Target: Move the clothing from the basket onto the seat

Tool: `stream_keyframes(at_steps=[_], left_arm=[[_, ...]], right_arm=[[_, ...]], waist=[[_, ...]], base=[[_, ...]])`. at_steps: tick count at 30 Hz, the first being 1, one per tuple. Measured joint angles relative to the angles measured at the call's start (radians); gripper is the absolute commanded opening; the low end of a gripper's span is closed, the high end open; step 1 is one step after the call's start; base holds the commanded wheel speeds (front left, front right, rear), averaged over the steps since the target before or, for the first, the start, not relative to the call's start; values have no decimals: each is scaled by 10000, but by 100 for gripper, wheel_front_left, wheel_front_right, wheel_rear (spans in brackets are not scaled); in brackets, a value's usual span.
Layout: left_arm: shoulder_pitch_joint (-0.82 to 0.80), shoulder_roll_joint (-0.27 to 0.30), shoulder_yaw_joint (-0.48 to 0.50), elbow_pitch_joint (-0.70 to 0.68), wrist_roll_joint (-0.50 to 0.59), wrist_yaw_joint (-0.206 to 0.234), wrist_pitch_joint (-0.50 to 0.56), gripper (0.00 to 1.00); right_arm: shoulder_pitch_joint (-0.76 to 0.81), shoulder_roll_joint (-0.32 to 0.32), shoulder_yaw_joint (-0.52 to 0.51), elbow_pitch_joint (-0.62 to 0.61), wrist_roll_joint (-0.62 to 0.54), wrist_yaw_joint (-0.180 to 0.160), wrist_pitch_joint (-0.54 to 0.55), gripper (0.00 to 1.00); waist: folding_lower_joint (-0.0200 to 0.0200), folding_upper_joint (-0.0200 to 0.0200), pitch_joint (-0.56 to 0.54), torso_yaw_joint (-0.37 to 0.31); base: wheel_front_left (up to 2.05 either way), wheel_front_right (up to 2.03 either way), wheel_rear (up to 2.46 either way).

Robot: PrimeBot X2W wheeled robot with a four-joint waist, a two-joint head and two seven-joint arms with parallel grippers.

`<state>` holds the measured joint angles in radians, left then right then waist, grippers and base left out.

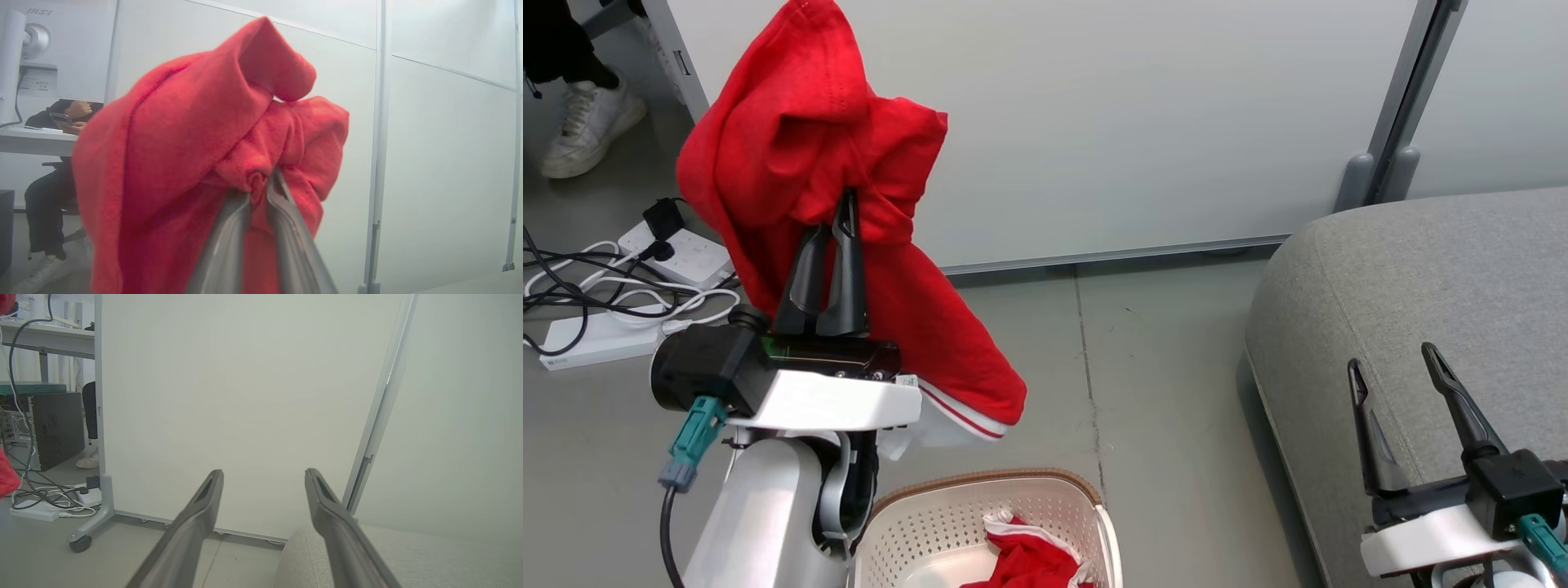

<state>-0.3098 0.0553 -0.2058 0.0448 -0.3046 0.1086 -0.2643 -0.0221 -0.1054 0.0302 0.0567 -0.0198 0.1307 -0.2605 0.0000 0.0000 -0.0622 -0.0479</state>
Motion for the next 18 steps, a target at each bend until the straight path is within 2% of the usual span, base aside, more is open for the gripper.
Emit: stream_keyframes(at_steps=[5,8,18], left_arm=[[303,-42,-136,-293,-157,-303,-2,0],[420,-48,-631,-134,-19,-418,0,0],[458,-65,-2414,25,-575,-652,0,0]], right_arm=[[49,-12,58,-10,2,0,0,100],[48,2,94,-31,2,0,2,100],[-18,-13,345,17,-12,0,0,100]], waist=[[0,0,-22,23],[0,0,6,25],[0,0,85,62]], base=[[0,0,0],[0,0,0],[0,0,0]])
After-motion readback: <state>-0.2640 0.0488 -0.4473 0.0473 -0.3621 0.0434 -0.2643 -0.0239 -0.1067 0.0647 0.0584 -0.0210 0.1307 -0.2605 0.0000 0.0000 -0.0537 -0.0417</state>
